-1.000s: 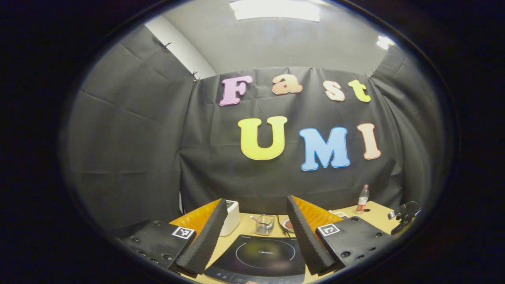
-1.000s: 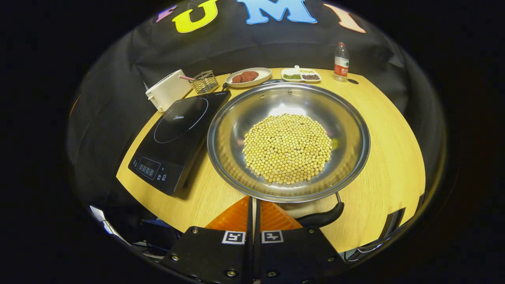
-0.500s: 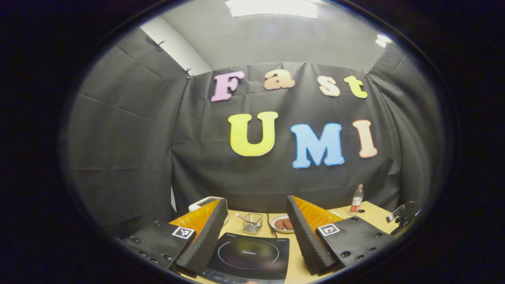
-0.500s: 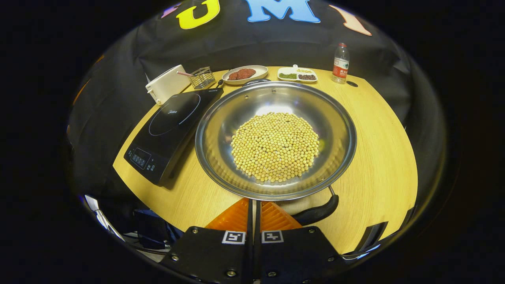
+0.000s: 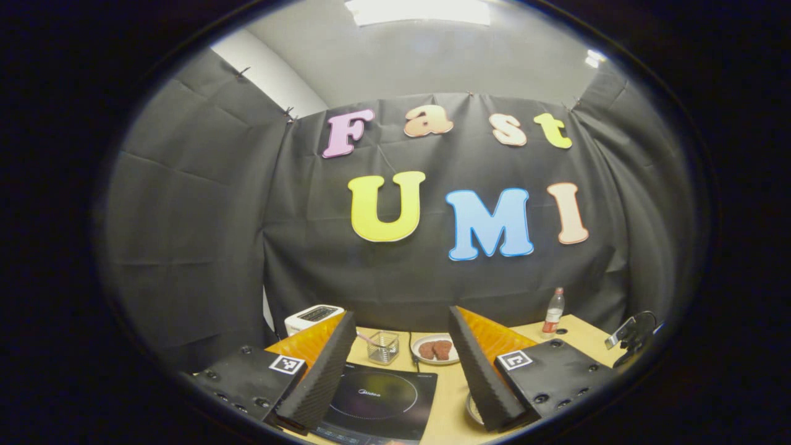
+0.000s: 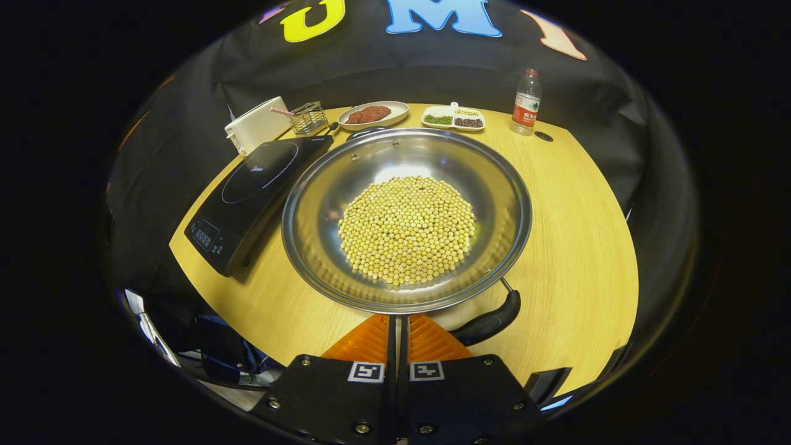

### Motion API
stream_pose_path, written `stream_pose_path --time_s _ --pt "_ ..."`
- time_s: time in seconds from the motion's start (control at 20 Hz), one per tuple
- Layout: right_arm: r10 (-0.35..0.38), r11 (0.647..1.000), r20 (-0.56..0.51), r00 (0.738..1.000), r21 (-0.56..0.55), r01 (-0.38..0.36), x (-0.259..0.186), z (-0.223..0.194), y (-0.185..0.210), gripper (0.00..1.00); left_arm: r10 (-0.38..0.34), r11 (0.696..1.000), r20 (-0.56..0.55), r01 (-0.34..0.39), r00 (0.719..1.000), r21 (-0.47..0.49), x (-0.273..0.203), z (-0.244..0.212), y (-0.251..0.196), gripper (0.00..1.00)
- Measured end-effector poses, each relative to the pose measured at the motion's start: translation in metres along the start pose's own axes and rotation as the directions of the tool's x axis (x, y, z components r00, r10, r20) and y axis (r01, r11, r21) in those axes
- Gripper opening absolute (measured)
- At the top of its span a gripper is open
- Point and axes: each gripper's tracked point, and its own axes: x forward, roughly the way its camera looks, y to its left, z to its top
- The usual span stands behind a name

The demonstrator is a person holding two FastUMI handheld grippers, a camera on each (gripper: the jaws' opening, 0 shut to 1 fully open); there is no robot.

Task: First push the handle of the pot to place it horizontally, then grasp the pot with both hands and set it on the induction cooktop.

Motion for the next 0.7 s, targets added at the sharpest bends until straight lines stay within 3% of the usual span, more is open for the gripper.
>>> stream_pose_path --time_s 0.3,0.7 --pt "-0.023 0.993 0.009 1.000 -0.114 0.024 0.002 0.007 -0.028 0.01 0.015 1.000 -0.010 -0.015 1.000 0.007 0.001 -0.001 -0.023 0.99" --pt "-0.074 0.990 0.023 0.997 -0.120 0.076 0.015 0.026 -0.063 0.01 0.037 0.999 -0.021 -0.036 0.999 0.015 0.005 -0.006 -0.037 0.96"
